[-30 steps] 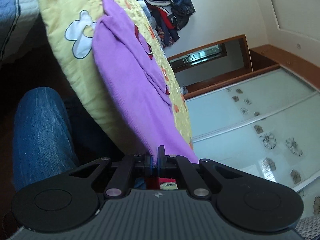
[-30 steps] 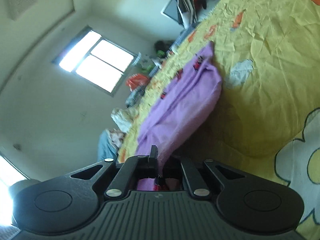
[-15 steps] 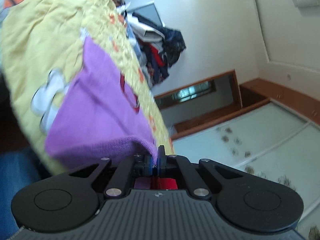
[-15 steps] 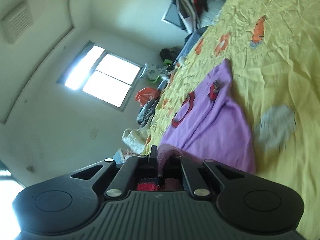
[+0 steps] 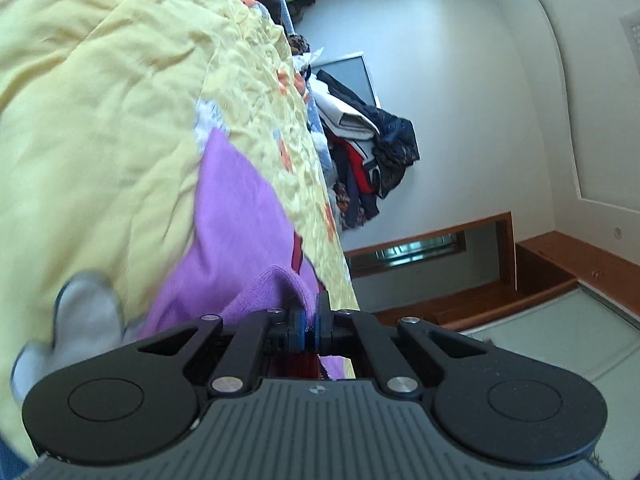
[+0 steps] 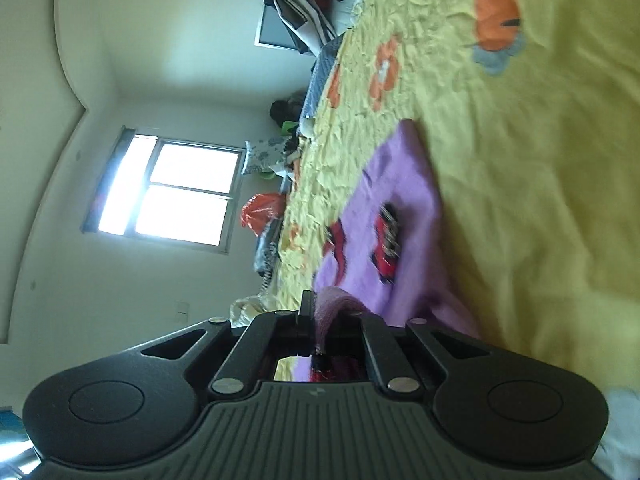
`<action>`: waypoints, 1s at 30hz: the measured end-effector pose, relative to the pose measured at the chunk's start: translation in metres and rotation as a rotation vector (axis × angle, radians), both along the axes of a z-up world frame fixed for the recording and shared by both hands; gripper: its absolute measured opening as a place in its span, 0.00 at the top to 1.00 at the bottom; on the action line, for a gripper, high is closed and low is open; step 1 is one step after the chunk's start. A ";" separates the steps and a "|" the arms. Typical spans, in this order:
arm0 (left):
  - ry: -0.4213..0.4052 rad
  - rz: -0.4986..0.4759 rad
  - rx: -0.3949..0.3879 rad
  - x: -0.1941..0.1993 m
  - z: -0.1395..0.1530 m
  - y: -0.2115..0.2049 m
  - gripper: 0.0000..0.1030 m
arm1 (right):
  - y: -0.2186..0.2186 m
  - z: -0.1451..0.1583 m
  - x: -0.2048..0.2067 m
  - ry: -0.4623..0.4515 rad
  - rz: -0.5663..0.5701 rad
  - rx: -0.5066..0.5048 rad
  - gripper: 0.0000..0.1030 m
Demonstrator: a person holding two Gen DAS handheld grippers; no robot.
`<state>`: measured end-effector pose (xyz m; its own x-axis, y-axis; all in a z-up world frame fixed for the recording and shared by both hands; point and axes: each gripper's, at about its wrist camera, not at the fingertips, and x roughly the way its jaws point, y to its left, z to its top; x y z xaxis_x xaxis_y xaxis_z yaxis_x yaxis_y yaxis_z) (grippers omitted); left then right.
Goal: Fold small clothes
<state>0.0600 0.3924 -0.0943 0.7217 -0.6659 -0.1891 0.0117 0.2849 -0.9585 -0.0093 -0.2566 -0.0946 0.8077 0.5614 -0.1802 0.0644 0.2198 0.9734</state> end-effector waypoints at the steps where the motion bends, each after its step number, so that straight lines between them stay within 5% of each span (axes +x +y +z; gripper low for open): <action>1: -0.001 0.002 0.007 0.007 0.002 0.000 0.97 | -0.001 0.001 0.006 0.002 -0.002 -0.003 0.96; 9: 0.036 -0.020 0.072 0.061 0.000 -0.011 0.97 | -0.008 -0.013 0.060 0.061 0.019 -0.034 0.88; 10: 0.047 -0.027 0.085 0.067 -0.003 -0.012 0.97 | -0.010 -0.019 0.063 0.088 0.036 -0.020 0.81; 12: 0.083 -0.036 0.107 0.075 -0.012 -0.016 0.97 | -0.009 -0.017 0.063 0.090 0.051 -0.068 0.32; 15: 0.110 -0.037 0.108 0.078 -0.023 -0.017 0.97 | -0.002 -0.003 0.049 0.035 0.073 -0.107 0.24; 19: 0.108 -0.032 0.098 0.070 -0.026 -0.012 0.97 | 0.013 0.010 0.036 -0.008 0.131 -0.193 0.25; 20: 0.108 -0.031 0.101 0.069 -0.026 -0.011 0.97 | 0.017 0.011 0.035 -0.011 0.135 -0.224 0.34; 21: 0.109 -0.028 0.107 0.068 -0.026 -0.010 0.97 | 0.022 0.012 0.036 0.000 0.136 -0.259 0.72; 22: 0.111 -0.026 0.104 0.066 -0.027 -0.009 0.97 | 0.026 0.013 0.038 0.006 0.144 -0.279 0.94; 30: 0.094 -0.014 0.139 0.081 -0.012 -0.004 0.97 | 0.028 0.039 0.059 -0.045 0.104 -0.354 0.96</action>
